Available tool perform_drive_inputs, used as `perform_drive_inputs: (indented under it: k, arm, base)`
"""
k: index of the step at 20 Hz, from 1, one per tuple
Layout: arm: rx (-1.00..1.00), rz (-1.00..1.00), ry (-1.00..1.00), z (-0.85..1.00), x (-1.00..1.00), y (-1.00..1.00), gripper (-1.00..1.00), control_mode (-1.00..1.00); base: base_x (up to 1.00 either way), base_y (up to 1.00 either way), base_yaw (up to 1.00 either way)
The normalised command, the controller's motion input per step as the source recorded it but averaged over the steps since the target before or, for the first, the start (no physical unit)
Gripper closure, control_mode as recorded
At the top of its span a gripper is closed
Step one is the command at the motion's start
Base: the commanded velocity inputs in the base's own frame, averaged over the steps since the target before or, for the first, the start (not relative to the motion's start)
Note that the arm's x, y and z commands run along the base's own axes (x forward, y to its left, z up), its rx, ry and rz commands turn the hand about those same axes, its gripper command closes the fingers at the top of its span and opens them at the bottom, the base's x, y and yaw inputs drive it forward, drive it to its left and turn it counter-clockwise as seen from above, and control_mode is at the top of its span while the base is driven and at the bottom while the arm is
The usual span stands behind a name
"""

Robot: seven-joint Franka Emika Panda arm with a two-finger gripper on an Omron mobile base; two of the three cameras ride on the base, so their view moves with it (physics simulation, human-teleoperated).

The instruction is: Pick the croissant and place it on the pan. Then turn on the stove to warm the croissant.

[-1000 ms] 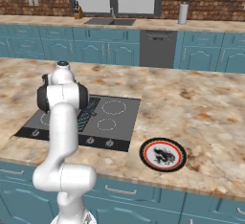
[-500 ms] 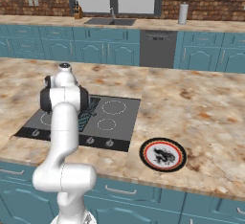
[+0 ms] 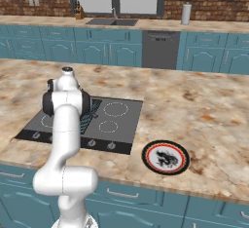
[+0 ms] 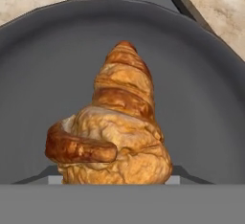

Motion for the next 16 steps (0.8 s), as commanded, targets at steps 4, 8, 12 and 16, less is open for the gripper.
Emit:
perform_drive_inputs:
  k: [4, 8, 12, 16]
  arm:
    - [0.0, 0.0, 0.03, -0.14, 0.11, 0.03, 1.0, -1.0]
    - [0.0, 0.0, 0.03, -0.06, 0.24, 0.07, 1.0, -1.0]
    - [0.0, 0.0, 0.04, -0.02, 0.12, 0.03, -1.0, -1.0]
    - [0.0, 0.0, 0.06, 0.0, 0.04, 0.01, -1.0, -1.0]
  base:
    - [0.0, 0.0, 0.0]
    - [0.0, 0.0, 0.0]
    - [0.0, 0.0, 0.0]
    - [0.0, 0.0, 0.0]
